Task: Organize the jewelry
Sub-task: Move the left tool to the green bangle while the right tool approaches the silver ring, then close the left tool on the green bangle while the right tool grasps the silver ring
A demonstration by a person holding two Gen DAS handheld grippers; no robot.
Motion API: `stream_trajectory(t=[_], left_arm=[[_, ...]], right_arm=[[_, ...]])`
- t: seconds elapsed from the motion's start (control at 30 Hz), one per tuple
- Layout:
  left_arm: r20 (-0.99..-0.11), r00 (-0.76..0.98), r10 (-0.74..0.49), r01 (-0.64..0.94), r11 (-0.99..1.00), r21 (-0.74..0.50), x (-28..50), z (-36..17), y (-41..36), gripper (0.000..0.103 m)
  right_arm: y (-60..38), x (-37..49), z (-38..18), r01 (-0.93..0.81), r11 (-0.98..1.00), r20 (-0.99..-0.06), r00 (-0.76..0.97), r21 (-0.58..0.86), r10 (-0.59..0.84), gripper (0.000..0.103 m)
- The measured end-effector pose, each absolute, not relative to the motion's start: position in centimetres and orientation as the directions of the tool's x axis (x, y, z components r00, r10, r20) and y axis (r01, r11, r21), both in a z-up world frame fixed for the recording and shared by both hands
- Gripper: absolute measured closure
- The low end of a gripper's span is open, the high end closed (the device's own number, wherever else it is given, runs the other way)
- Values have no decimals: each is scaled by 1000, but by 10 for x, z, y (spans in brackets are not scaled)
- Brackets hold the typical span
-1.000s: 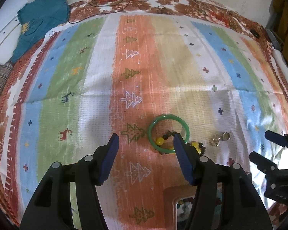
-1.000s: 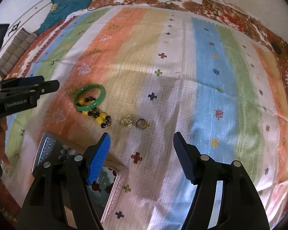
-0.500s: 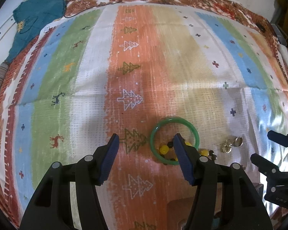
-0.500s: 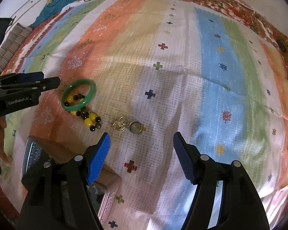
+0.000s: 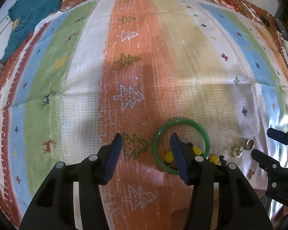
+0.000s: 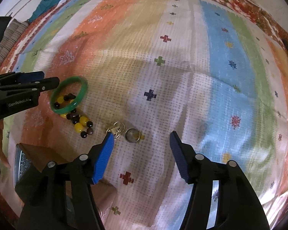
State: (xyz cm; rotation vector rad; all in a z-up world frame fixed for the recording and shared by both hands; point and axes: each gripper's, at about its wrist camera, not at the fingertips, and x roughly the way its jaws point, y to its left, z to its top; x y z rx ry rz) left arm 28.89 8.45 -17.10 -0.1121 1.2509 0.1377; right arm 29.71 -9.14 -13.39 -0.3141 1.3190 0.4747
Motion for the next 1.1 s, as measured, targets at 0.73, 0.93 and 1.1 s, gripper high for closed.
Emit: stream_trajectory(t=[0.73, 0.93, 1.1], left_arm=[[-956, 285, 71, -114, 993, 40, 296, -195, 80, 80], [-951, 286, 115, -119, 989, 84, 295, -197, 83, 95], [-951, 291, 102, -141, 988, 63, 295, -191, 93, 96]], right_arm=[[-79, 312, -158, -524, 852, -982, 157, 9, 107, 82], [-86, 312, -157, -527, 849, -980, 159, 17, 119, 82], [-89, 309, -149, -532, 846, -978, 162, 24, 129, 82]])
